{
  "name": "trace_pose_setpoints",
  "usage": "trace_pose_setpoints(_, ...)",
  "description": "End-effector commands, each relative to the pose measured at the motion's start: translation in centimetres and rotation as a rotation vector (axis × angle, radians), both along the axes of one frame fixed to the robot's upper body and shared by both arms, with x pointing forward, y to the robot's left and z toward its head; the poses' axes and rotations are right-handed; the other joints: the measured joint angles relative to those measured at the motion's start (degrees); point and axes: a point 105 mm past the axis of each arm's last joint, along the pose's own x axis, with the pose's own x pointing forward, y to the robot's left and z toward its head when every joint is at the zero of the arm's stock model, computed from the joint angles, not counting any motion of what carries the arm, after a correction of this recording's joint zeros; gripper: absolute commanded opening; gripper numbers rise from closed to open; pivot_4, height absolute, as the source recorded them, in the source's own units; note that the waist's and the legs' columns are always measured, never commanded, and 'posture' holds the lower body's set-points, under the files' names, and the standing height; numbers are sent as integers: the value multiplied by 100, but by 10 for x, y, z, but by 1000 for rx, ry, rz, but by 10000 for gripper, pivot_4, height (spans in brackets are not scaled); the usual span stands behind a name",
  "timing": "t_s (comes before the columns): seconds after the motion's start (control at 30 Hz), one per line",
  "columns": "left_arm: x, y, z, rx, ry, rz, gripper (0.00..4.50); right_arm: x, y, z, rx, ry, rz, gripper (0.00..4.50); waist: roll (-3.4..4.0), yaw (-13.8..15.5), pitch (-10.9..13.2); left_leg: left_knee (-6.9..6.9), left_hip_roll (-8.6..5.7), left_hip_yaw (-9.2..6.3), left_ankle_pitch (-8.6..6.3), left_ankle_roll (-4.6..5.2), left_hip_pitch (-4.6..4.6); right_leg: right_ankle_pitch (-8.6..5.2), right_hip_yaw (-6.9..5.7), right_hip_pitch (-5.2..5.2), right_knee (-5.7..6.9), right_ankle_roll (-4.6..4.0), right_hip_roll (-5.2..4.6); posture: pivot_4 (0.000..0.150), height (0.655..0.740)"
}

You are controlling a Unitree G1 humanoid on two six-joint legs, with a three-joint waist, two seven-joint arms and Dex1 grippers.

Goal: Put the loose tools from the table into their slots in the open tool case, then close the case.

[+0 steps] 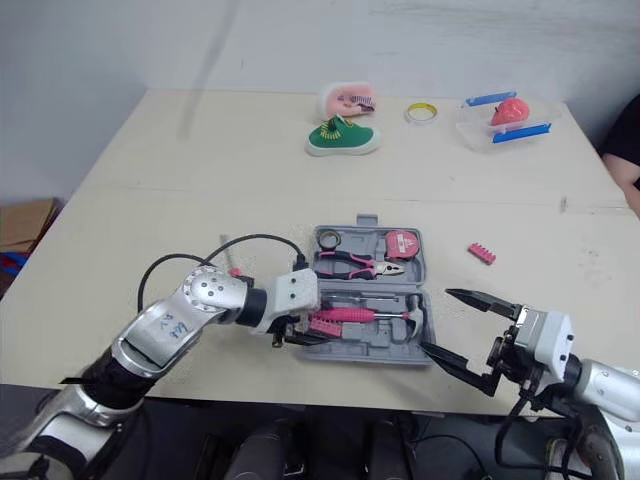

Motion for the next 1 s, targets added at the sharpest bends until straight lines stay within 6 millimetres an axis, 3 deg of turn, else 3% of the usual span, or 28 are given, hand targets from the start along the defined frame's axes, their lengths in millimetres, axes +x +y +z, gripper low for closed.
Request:
trace_pose_setpoints(0.03, -8, 7, 32, -95, -94, -65, 30151, -4, -6, 1, -5, -25, 0, 45000, 0, -14, 0, -1, 0, 0, 0, -1, 1, 0, 0, 0, 1, 0, 0, 1500, 7400)
trace_pose_setpoints(0.17, 4, 32, 31, -102, -175, -44, 30151, -7, -12, -4, -6, -17, -1, 45000, 2, -30, -1, -7, 1, 4, 4, -7, 12, -1, 1, 2, 4, -2, 3, 1500, 7400)
trace_pose_setpoints(0.27, 3, 39, 34, -182, -194, -79, 30151, -9, -15, -7, -5, -11, -2, 45000, 1, -13, -1, -5, 1, 4, 4, -7, 14, -1, 0, 5, 4, -3, 2, 1500, 7400)
trace_pose_setpoints(0.37, 4, 42, 34, -270, -181, -83, 22323, -12, -17, -11, -4, -5, -5, 45000, 1, 16, -1, -2, -2, 2, 2, -3, 11, -1, -1, 6, 3, -1, -3, 1500, 7400)
trace_pose_setpoints(0.53, 6, 41, 22, -309, -126, -60, 340, -16, -20, -14, -3, -3, -12, 45000, 1, -1, -1, -2, -2, 2, 0, -1, 12, 0, -1, 8, 2, 0, -3, 1500, 7400)
trace_pose_setpoints(0.73, 5, 36, 8, -304, -95, -57, 340, -17, -22, -16, -5, -3, -19, 45000, 1, -13, -1, -2, -1, 3, 1, -3, 15, 1, 0, 9, 5, 1, -1, 1500, 7400)
trace_pose_setpoints(1.0, 10, 33, -26, -190, -67, -20, 340, -16, -29, -23, -7, -8, -30, 45000, 1, -2, -1, -1, -2, 3, 1, -2, 15, 1, 0, 9, 5, 1, -2, 1500, 7400)
